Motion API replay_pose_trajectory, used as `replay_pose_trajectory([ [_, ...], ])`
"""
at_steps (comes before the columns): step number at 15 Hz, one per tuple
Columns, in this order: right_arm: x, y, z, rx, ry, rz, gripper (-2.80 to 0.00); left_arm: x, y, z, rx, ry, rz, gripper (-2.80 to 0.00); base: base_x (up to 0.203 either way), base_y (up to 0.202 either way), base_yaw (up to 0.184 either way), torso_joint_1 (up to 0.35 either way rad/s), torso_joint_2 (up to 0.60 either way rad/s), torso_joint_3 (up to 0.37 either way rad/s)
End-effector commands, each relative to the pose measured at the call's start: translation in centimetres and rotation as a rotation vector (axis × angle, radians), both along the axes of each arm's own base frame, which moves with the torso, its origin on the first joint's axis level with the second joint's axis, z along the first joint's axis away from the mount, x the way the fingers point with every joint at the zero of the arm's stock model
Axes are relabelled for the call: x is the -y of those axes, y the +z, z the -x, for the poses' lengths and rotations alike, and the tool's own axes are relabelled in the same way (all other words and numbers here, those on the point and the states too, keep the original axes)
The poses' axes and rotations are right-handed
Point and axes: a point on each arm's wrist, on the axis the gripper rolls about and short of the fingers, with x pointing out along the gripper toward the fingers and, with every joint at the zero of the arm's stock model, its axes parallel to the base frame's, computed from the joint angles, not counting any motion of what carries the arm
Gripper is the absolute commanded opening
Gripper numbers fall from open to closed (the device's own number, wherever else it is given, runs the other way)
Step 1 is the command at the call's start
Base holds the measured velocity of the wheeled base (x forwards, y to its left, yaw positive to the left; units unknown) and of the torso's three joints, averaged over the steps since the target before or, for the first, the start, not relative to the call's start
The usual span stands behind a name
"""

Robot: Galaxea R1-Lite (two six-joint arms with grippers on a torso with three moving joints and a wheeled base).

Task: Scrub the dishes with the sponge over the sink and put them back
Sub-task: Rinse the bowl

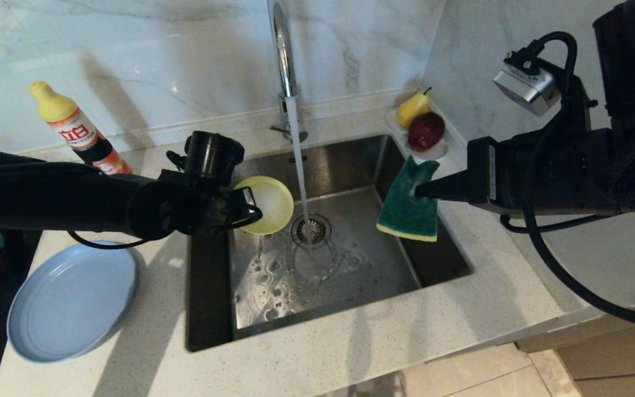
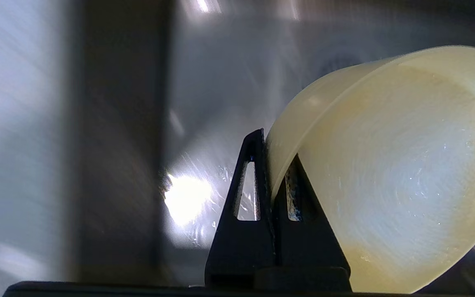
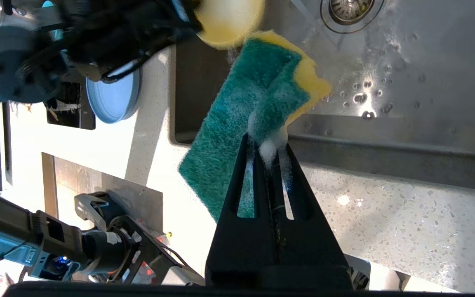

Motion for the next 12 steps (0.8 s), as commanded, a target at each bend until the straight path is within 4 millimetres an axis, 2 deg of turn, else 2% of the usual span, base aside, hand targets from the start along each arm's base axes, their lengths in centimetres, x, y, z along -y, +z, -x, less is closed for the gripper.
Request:
replay_pose_trajectory([
  [1, 0.1, -0.3, 0.1, -0.010, -0.001, 0.004, -2.80, -0.8, 2.0, 1.3, 0.168, 0.026, -0.066, -2.80, 0.000, 0.000, 0.000, 0.000, 0.00, 0.000],
  [3, 0.0, -0.5, -0.1, -0.019, -0.002, 0.011, -2.80, -1.3, 2.9, 2.2, 0.275, 0.065, -0.128, -2.80, 0.000, 0.000, 0.000, 0.000, 0.00, 0.000],
  [7, 0.0, -0.7, 0.0, -0.022, -0.003, 0.017, -2.80, -1.9, 3.2, 3.4, 0.408, 0.112, -0.186, -2.80, 0.000, 0.000, 0.000, 0.000, 0.00, 0.000],
  [10, -0.1, -0.9, -0.1, -0.027, -0.002, 0.020, -2.80, -2.1, 2.9, 4.0, 0.508, 0.128, -0.232, -2.80, 0.000, 0.000, 0.000, 0.000, 0.00, 0.000],
  [12, -0.1, -0.9, -0.2, -0.027, -0.002, 0.018, -2.80, -2.2, 1.9, 4.1, 0.547, 0.126, -0.287, -2.80, 0.000, 0.000, 0.000, 0.000, 0.00, 0.000],
])
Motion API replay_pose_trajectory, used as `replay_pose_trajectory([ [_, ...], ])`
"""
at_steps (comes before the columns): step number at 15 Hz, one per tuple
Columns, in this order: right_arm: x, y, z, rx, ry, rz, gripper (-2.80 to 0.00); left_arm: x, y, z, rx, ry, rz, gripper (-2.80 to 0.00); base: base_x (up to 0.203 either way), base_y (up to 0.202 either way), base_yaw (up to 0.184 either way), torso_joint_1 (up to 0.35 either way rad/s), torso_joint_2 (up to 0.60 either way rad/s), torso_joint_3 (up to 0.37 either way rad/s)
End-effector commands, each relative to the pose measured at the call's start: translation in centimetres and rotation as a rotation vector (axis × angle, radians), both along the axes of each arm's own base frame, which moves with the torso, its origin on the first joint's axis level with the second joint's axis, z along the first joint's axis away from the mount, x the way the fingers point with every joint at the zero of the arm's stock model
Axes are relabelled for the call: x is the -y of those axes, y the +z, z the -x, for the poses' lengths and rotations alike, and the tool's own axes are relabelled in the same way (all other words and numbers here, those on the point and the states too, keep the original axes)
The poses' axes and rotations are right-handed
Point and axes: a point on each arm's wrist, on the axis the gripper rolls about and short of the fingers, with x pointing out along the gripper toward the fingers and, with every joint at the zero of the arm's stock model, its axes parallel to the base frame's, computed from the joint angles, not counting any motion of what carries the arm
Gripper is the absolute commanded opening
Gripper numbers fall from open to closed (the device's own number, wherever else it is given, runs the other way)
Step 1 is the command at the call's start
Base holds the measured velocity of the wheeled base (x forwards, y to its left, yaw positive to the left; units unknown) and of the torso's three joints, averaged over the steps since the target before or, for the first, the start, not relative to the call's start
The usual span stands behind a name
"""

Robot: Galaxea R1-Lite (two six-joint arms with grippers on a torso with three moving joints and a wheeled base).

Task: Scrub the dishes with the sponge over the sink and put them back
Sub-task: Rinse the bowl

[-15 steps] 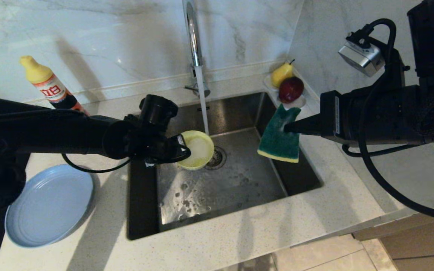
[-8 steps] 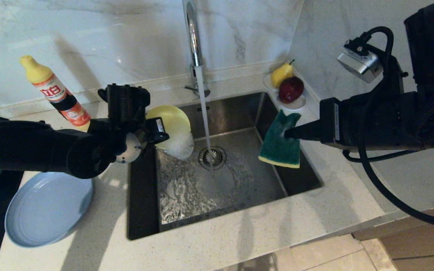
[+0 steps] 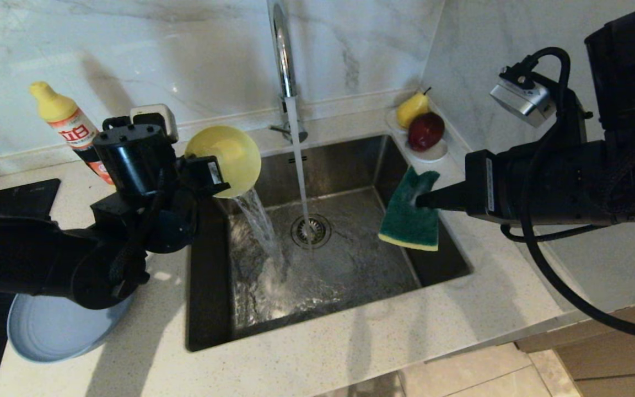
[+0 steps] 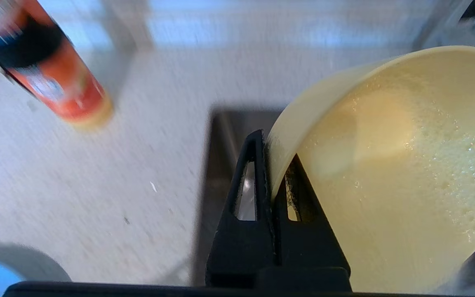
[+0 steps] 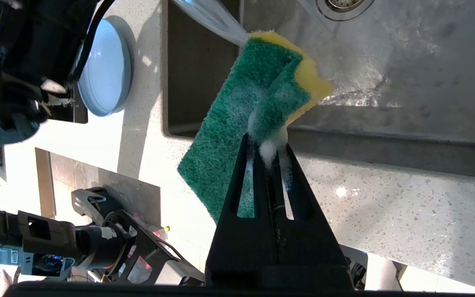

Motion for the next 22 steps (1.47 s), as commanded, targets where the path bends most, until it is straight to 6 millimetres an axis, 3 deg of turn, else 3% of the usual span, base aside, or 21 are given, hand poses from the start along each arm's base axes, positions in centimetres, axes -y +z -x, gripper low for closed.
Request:
replay_pose_trajectory([
  [1, -0.1, -0.2, -0.1, -0.009, 0.001, 0.001, -2.80, 0.0, -0.9, 0.1, 0.083, 0.015, -0.039, -2.80, 0.000, 0.000, 0.000, 0.000, 0.00, 0.000],
  [4, -0.2, -0.3, -0.2, -0.014, 0.001, 0.004, -2.80, 0.2, -2.5, -0.4, 0.179, 0.054, -0.141, -2.80, 0.000, 0.000, 0.000, 0.000, 0.00, 0.000],
  [7, -0.1, -0.4, -0.4, -0.018, -0.003, 0.004, -2.80, 0.5, -4.5, -1.2, 0.111, 0.054, -0.266, -2.80, 0.000, 0.000, 0.000, 0.000, 0.00, 0.000],
  [22, 0.0, -0.3, -0.7, -0.017, 0.006, -0.002, -2.80, 0.2, 1.0, 0.5, 0.286, -0.013, -0.327, -2.80, 0.000, 0.000, 0.000, 0.000, 0.00, 0.000],
])
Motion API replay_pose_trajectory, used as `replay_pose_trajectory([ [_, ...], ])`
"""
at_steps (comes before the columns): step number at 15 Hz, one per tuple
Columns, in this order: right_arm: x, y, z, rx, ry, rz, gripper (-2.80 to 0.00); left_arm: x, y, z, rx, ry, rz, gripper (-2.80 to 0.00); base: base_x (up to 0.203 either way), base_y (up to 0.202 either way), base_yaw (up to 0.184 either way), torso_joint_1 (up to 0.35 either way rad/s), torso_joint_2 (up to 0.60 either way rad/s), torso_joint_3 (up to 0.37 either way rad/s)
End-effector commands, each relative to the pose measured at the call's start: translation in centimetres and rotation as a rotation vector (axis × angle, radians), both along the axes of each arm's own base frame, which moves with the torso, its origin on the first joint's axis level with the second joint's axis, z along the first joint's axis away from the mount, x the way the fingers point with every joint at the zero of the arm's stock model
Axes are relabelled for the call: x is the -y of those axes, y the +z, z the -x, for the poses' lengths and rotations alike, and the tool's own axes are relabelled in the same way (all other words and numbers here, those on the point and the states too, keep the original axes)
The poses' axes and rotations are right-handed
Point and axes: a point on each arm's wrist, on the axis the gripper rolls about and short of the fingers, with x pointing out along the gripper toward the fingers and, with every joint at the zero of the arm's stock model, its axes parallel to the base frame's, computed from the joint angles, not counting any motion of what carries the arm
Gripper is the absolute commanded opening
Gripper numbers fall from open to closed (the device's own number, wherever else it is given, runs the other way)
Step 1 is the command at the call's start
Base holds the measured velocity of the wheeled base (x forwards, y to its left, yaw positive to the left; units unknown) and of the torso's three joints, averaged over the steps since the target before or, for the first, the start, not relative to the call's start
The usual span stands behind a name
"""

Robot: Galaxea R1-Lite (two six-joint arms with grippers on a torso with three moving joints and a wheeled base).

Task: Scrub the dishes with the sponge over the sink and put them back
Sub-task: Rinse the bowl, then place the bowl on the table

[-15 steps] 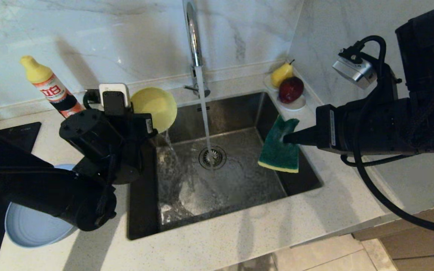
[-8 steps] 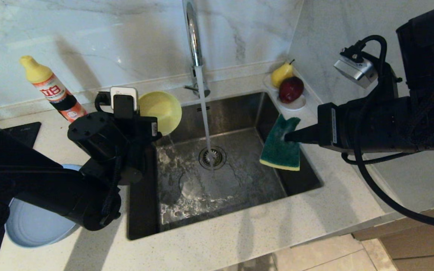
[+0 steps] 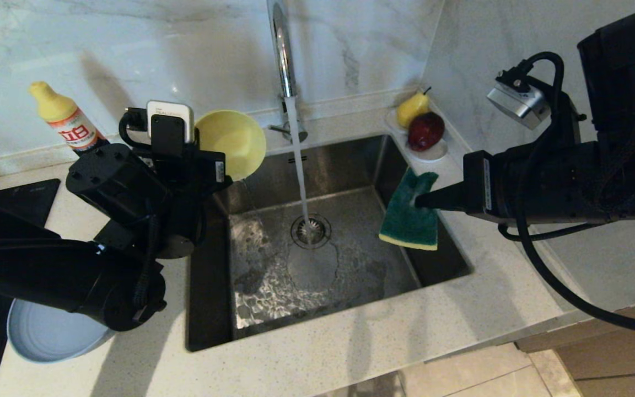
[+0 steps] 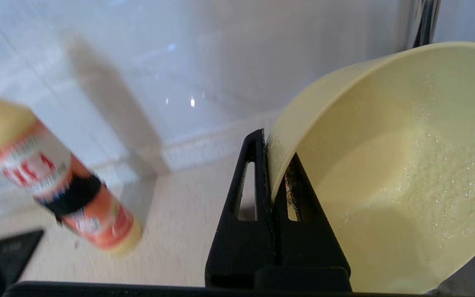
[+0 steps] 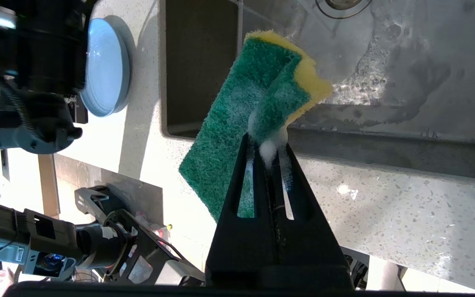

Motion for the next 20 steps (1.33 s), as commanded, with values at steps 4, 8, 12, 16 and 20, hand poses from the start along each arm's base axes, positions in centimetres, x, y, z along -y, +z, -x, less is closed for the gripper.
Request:
replay_pose_trajectory([
  [4, -0.1, 0.1, -0.1, 0.000, 0.005, -0.003, -2.80, -0.2, 1.5, 0.6, 0.051, -0.004, 0.009, -2.80, 0.000, 0.000, 0.000, 0.000, 0.00, 0.000],
  [8, 0.2, 0.3, 0.3, 0.003, 0.017, -0.014, -2.80, -1.0, 1.2, 0.1, 0.045, 0.035, 0.061, -2.80, 0.000, 0.000, 0.000, 0.000, 0.00, 0.000],
  [12, 0.8, 0.4, 1.2, 0.006, 0.016, -0.017, -2.80, -1.5, -0.1, -0.9, -0.201, 0.035, 0.105, -2.80, 0.000, 0.000, 0.000, 0.000, 0.00, 0.000],
  [16, 1.3, -0.3, 1.8, -0.010, 0.016, -0.004, -2.80, -1.9, -0.4, -0.9, -0.501, 0.019, 0.248, -2.80, 0.000, 0.000, 0.000, 0.000, 0.00, 0.000],
  [20, 1.9, -1.6, 2.5, -0.044, 0.012, 0.025, -2.80, -2.5, 1.1, -0.1, -0.736, -0.053, 0.487, -2.80, 0.000, 0.000, 0.000, 0.000, 0.00, 0.000],
])
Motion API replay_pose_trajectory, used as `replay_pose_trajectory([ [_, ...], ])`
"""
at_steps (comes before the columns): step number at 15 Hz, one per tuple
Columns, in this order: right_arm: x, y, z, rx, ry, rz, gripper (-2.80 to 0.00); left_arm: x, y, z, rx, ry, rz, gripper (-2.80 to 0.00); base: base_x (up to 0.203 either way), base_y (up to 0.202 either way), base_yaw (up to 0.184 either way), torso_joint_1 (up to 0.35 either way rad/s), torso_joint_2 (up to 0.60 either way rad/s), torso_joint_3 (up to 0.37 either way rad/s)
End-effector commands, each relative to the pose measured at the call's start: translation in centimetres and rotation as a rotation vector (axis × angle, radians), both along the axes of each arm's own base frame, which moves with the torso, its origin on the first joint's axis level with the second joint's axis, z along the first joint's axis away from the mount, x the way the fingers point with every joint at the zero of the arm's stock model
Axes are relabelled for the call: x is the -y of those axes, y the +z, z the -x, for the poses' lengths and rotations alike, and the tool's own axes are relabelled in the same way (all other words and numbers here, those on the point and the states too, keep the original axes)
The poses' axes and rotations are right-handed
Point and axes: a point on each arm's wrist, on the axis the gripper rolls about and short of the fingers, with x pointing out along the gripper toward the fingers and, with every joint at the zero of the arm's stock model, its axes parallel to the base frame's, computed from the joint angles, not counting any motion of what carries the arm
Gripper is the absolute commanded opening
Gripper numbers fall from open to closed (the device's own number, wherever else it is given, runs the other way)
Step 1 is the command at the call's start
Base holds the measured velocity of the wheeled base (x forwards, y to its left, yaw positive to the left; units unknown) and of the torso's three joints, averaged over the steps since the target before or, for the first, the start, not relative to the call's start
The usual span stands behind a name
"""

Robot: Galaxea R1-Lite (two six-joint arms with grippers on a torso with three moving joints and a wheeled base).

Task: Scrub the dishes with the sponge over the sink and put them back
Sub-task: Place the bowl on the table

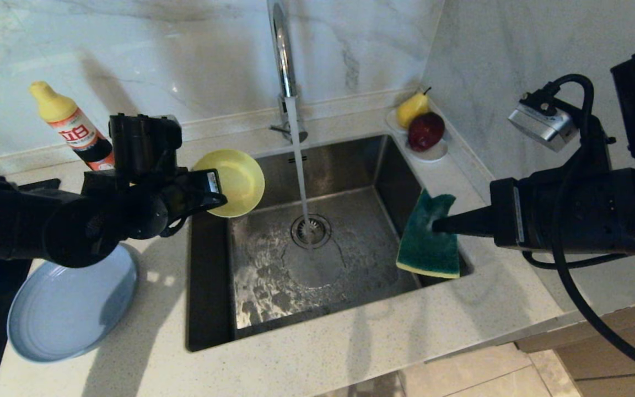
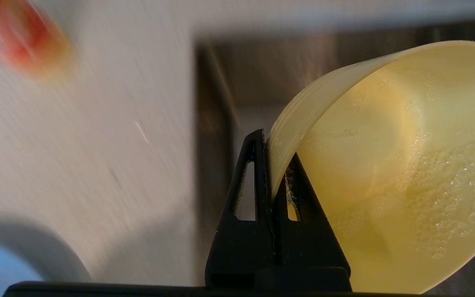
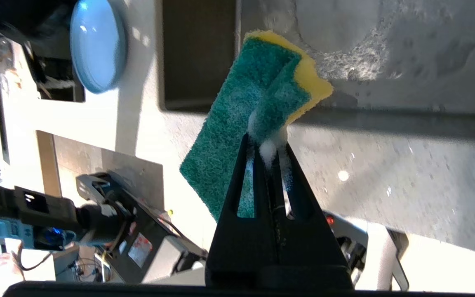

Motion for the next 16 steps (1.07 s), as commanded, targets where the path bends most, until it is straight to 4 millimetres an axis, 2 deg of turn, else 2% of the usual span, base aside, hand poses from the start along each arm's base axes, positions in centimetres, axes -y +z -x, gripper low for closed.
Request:
replay_pose_trajectory([
  [1, 0.6, -0.5, 0.8, -0.012, -0.002, 0.008, -2.80, -0.9, 1.2, 1.5, -0.182, -0.008, 0.132, -2.80, 0.000, 0.000, 0.000, 0.000, 0.00, 0.000],
  [3, 1.0, -0.8, 1.3, -0.017, -0.004, 0.015, -2.80, -2.1, 3.3, 3.1, -0.270, -0.041, 0.264, -2.80, 0.000, 0.000, 0.000, 0.000, 0.00, 0.000],
  [6, 1.3, -1.2, 1.7, -0.028, -0.010, 0.020, -2.80, -4.5, 6.9, 6.5, -0.295, -0.077, 0.412, -2.80, 0.000, 0.000, 0.000, 0.000, 0.00, 0.000],
  [9, 2.1, -0.9, 2.4, -0.015, -0.019, 0.005, -2.80, -6.6, 8.8, 9.5, -0.287, -0.018, 0.466, -2.80, 0.000, 0.000, 0.000, 0.000, 0.00, 0.000],
  [12, 3.0, -0.5, 3.2, -0.002, -0.032, -0.005, -2.80, -9.6, 9.9, 11.5, -0.240, 0.114, 0.519, -2.80, 0.000, 0.000, 0.000, 0.000, 0.00, 0.000],
  [16, 3.7, -1.3, 3.5, -0.019, -0.053, 0.007, -2.80, -13.8, 9.7, 14.1, -0.196, 0.351, 0.583, -2.80, 0.000, 0.000, 0.000, 0.000, 0.00, 0.000],
])
